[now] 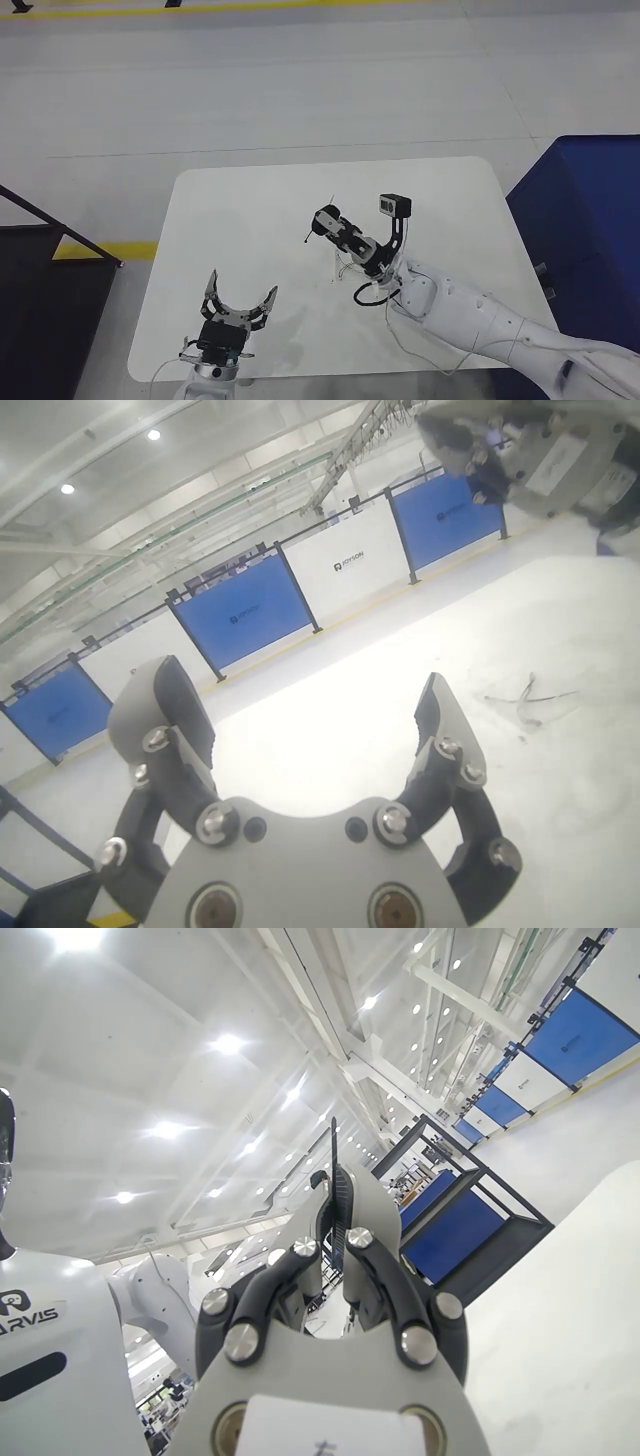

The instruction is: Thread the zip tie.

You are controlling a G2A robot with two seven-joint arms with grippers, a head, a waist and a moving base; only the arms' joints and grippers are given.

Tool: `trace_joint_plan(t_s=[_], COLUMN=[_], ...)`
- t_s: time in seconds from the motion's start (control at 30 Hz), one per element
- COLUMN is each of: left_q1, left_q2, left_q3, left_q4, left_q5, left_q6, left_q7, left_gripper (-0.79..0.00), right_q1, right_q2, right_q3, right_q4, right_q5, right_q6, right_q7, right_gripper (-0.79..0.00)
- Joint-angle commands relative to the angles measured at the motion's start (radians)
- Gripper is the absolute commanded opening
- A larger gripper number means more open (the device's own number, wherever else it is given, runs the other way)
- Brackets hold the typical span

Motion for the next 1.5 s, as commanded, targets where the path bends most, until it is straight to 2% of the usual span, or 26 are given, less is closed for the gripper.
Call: trace_joint_plan(t_s=[0.0, 0.1, 0.3, 0.33, 0.37, 0.4, 0.77, 0.93, 1.17, 1.3, 1.37, 1.47], left_q1=[-0.017, -0.04, -0.071, -0.076, -0.082, -0.087, -0.109, -0.111, -0.11, -0.11, -0.109, -0.104], left_q2=[-0.006, -0.016, -0.032, -0.035, -0.037, -0.038, -0.05, -0.055, -0.06, -0.062, -0.063, -0.064], left_q3=[0.039, 0.103, 0.153, 0.153, 0.159, 0.161, 0.176, 0.18, 0.177, 0.175, 0.174, 0.171], left_q4=[-0.002, -0.01, 0.017, 0.018, 0.021, 0.027, 0.06, 0.064, 0.07, 0.072, 0.07, 0.069], left_q5=[0.051, 0.076, 0.097, 0.087, 0.082, 0.088, 0.114, 0.117, 0.128, 0.135, 0.133, 0.133], left_q6=[0.022, 0.03, 0.098, 0.114, 0.112, 0.107, 0.134, 0.148, 0.159, 0.161, 0.156, 0.156], left_q7=[-0.005, -0.01, -0.016, -0.027, -0.031, -0.032, -0.029, -0.019, -0.019, -0.027, -0.023, -0.015], left_gripper=[0.0, 0.0, 0.0, -0.071, -0.369, -0.437, -0.465, -0.563, -0.57, -0.606, -0.785, -0.785], right_q1=[-0.018, -0.04, -0.071, -0.072, -0.076, -0.081, -0.137, -0.161, -0.19, -0.205, -0.211, -0.22], right_q2=[-0.006, -0.02, -0.047, -0.051, -0.054, -0.057, -0.078, -0.084, -0.093, -0.099, -0.101, -0.105], right_q3=[0.009, 0.019, 0.043, 0.049, 0.057, 0.064, 0.149, 0.183, 0.227, 0.247, 0.258, 0.274], right_q4=[-0.003, 0.002, 0.02, 0.024, 0.029, 0.033, 0.043, 0.037, 0.025, 0.019, 0.018, 0.015], right_q5=[0.005, 0.013, 0.034, 0.024, 0.015, 0.012, -0.022, -0.026, -0.02, -0.003, 0.001, 0.011], right_q6=[0.016, 0.038, 0.06, 0.059, 0.054, 0.05, 0.055, 0.065, 0.077, 0.078, 0.08, 0.08], right_q7=[0.024, 0.075, 0.174, 0.191, 0.201, 0.209, 0.288, 0.326, 0.38, 0.415, 0.432, 0.455], right_gripper=[-0.785, -0.785, -0.785, -0.785, -0.785, -0.785, -0.785, -0.785, -0.785, -0.785, -0.785, -0.785])
